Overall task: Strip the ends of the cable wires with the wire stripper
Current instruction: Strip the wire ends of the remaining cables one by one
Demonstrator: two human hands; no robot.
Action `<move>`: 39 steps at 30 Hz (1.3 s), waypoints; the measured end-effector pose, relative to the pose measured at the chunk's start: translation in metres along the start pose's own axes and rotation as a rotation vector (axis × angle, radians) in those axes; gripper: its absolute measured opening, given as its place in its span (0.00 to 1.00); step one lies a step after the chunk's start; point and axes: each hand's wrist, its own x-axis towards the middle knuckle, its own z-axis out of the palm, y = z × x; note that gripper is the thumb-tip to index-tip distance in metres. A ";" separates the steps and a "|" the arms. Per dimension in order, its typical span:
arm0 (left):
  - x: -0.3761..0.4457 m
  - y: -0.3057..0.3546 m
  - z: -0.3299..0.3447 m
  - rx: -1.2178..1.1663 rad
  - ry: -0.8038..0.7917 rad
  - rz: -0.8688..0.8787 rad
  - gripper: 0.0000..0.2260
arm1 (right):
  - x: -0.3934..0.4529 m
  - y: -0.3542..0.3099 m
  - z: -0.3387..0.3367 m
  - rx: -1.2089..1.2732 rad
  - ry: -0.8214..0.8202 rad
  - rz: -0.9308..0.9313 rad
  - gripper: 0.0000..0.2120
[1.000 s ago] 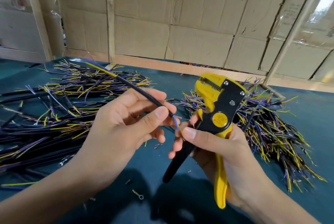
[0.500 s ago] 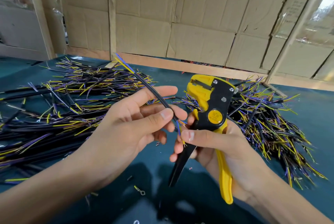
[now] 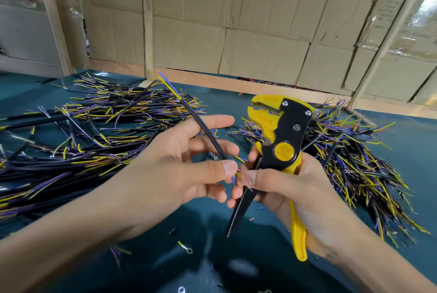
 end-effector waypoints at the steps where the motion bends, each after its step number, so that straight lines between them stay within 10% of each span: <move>1: 0.000 0.002 -0.002 -0.033 -0.015 -0.056 0.25 | 0.000 -0.001 -0.001 0.000 0.002 -0.003 0.09; 9: 0.003 0.008 -0.014 -0.179 -0.119 -0.271 0.22 | 0.004 0.001 -0.004 0.005 0.055 -0.026 0.07; 18: 0.008 0.008 -0.010 -0.220 0.236 0.135 0.09 | -0.005 0.006 -0.003 -0.068 0.044 -0.150 0.05; 39: -0.001 0.003 0.002 -0.168 0.259 0.326 0.09 | -0.013 0.014 0.015 -0.134 -0.071 -0.110 0.09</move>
